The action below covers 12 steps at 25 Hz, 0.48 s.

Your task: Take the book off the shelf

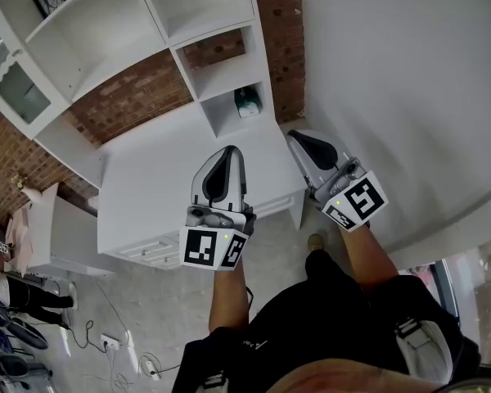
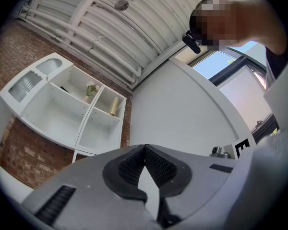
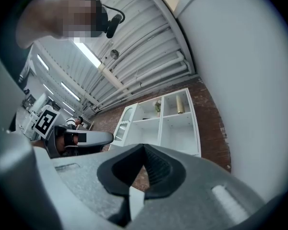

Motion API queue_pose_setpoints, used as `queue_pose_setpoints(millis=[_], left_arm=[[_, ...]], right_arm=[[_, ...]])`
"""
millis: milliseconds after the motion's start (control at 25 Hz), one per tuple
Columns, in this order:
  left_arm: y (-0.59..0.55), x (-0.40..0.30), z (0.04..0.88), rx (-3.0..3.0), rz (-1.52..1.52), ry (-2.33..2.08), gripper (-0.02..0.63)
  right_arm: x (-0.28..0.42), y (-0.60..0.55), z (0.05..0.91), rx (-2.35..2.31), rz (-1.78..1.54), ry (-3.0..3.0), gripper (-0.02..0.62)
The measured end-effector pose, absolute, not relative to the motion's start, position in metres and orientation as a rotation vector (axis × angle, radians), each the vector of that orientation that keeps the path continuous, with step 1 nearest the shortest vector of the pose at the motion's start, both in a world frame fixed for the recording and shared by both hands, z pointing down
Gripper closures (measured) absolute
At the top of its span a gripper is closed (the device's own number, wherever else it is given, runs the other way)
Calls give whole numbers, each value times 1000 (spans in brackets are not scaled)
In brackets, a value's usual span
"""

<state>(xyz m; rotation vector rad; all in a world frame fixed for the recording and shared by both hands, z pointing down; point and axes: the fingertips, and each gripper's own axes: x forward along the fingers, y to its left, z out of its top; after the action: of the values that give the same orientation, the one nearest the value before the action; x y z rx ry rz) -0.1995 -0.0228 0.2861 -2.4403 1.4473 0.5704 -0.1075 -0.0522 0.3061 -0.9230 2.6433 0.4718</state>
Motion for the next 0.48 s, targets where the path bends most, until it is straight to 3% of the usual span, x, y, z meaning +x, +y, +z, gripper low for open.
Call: queue_pose_setpoints(millis=[480], left_arm=[[-207,-176,244,-2291,528,1561,607]], right_arm=[[-71,-225,281,-802,537,2617,594]])
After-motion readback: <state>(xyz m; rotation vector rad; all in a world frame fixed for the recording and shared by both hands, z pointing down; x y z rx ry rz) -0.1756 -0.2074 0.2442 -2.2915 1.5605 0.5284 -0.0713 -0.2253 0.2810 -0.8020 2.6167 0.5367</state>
